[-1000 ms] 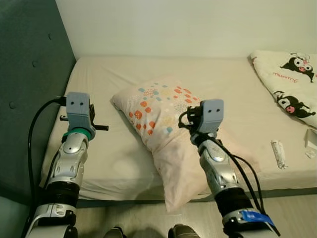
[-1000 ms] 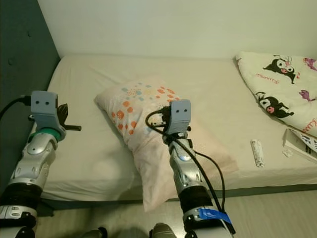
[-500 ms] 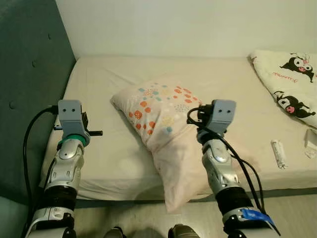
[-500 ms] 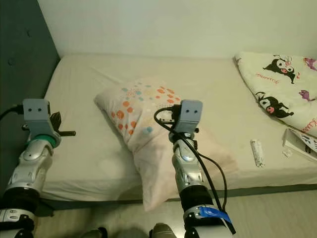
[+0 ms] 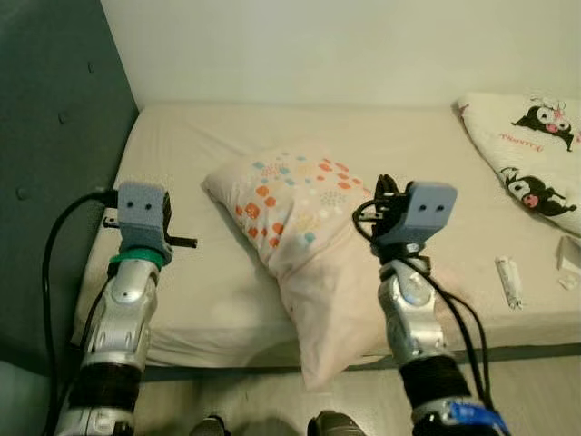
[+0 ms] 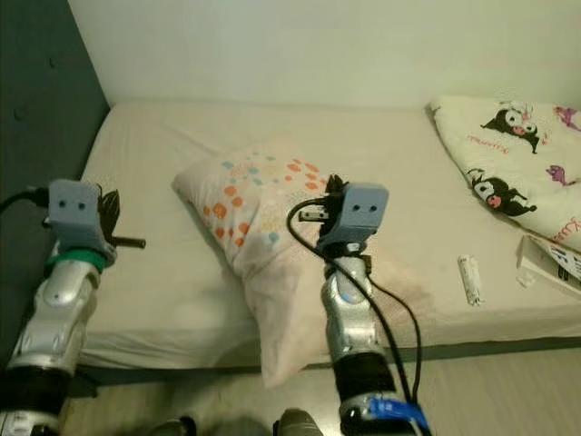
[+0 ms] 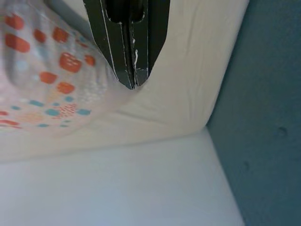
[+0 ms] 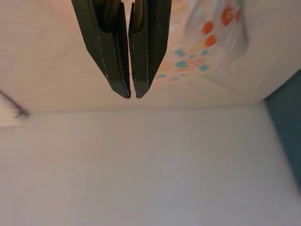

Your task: Clean up the room

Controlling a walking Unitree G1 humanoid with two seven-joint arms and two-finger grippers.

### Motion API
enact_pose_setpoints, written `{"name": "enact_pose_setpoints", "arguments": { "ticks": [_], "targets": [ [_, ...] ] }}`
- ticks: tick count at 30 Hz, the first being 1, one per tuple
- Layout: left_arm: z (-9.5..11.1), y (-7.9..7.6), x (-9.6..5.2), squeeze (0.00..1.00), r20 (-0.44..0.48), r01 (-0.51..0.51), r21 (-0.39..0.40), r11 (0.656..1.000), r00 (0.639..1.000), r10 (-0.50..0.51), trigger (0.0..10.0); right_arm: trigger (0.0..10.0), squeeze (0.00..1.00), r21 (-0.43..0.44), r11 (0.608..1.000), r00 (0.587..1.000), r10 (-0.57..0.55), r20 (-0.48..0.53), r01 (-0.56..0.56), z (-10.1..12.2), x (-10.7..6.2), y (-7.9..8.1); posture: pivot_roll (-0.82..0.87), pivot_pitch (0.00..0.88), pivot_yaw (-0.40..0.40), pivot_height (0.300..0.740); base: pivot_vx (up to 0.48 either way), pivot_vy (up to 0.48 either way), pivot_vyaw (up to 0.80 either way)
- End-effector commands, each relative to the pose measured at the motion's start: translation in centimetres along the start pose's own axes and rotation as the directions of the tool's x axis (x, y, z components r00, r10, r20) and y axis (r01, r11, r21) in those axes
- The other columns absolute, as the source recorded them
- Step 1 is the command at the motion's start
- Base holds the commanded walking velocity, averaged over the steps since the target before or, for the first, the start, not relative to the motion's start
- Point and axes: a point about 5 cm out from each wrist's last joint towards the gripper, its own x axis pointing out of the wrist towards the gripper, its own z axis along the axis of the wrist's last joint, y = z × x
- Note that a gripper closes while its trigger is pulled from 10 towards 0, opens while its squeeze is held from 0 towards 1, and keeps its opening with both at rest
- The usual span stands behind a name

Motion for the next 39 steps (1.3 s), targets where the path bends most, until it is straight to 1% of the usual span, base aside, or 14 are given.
{"name": "enact_pose_setpoints", "arguments": {
  "ticks": [1,3,12,13,14,15,18,23,27,31,32,33,38,39],
  "targets": [
    [0.1,-1.1,-1.3,0.00,0.019,0.061,0.042,0.997,0.998,-0.062,10.0,10.0,0.00,-0.025,1.000,1.000,0.017,0.013,-0.017,-0.1,-1.1,0.6,-0.01,0.000,0.001,0.740,0.000,0.000,0.00],
    [0.0,-1.3,-2.0,0.00,0.022,0.079,0.063,0.995,0.996,-0.081,10.0,10.0,0.00,-0.023,1.000,1.000,0.009,0.010,-0.009,-0.3,-1.8,0.7,-0.01,0.000,0.010,0.740,0.000,0.000,0.00],
    [0.3,-0.8,-1.9,0.00,0.025,0.069,0.068,0.995,0.997,-0.071,10.0,10.0,0.00,0.003,0.998,0.998,-0.057,0.021,0.057,-0.1,-2.7,0.0,0.00,0.000,0.032,0.740,0.000,0.000,0.00],
    [0.6,-0.7,-1.8,0.00,0.031,0.074,0.063,0.995,0.997,-0.076,10.0,10.0,0.00,-0.010,0.998,0.998,-0.057,0.029,0.057,0.1,-2.9,0.1,-0.02,0.000,0.056,0.740,0.000,0.000,0.00],
    [0.8,-0.7,-1.8,0.00,0.031,0.079,0.052,0.995,0.996,-0.081,10.0,10.0,0.00,-0.043,0.998,0.998,-0.040,0.039,0.042,0.4,-3.4,0.3,-0.03,0.000,0.062,0.740,0.000,0.000,0.00],
    [0.8,-0.7,-1.8,0.00,0.031,0.079,0.052,0.995,0.996,-0.081,10.0,10.0,0.00,-0.043,0.998,0.998,-0.040,0.039,0.042,0.4,-3.4,0.3,-0.03,0.000,0.062,0.740,0.000,0.000,0.00],
    [0.9,-1.5,-2.2,0.00,0.026,0.102,0.038,0.994,0.994,-0.103,10.0,10.0,0.00,-0.088,0.996,0.999,-0.026,0.024,0.028,0.3,-4.6,-0.3,-0.04,0.000,0.053,0.740,0.000,0.000,0.00],
    [0.7,-2.3,-2.6,0.00,0.020,0.122,0.035,0.992,0.992,-0.123,10.0,10.0,0.00,-0.092,0.995,0.999,-0.036,-0.011,0.035,-0.3,-5.1,-1.2,-0.04,0.000,0.043,0.740,0.000,0.000,0.00],
    [0.5,-2.4,-3.1,0.00,0.009,0.124,0.035,0.992,0.992,-0.125,10.0,10.0,0.00,-0.100,0.994,0.999,-0.036,-0.026,0.034,-0.5,-5.4,-1.4,-0.04,0.000,0.047,0.740,0.000,0.000,0.00],
    [-0.5,-1.4,-3.8,0.00,-0.035,0.120,0.027,0.992,0.992,-0.119,10.0,10.0,0.00,-0.097,0.995,0.999,-0.010,-0.052,0.005,-1.0,-6.1,-0.7,-0.07,0.000,0.024,0.740,0.000,0.000,0.00],
    [-1.7,-0.5,-4.7,0.00,-0.090,0.128,0.028,0.991,0.988,-0.125,10.0,10.0,0.00,-0.110,0.994,0.997,0.019,-0.077,-0.027,-1.1,-7.1,-0.6,-0.09,0.000,0.009,0.740,0.000,0.000,0.00],
    [-1.7,-0.5,-4.7,0.00,-0.090,0.128,0.028,0.991,0.988,-0.125,10.0,10.0,0.00,-0.110,0.994,0.997,0.019,-0.077,-0.027,-1.1,-7.1,-0.6,-0.09,0.000,0.009,0.740,0.000,0.000,0.00],
    [-2.6,0.3,-6.3,0.00,-0.148,0.197,0.047,0.979,0.971,-0.188,10.0,10.0,0.00,-0.127,0.992,0.992,0.001,-0.129,-0.017,-1.2,-8.7,-1.8,-0.12,0.000,0.022,0.740,0.000,0.000,0.00],
    [-2.6,0.3,-6.3,0.00,-0.148,0.197,0.047,0.979,0.971,-0.188,10.0,10.0,0.00,-0.127,0.992,0.992,0.001,-0.129,-0.017,-1.2,-8.7,-1.8,-0.12,0.000,0.022,0.740,0.000,0.000,0.00]
  ]
}}
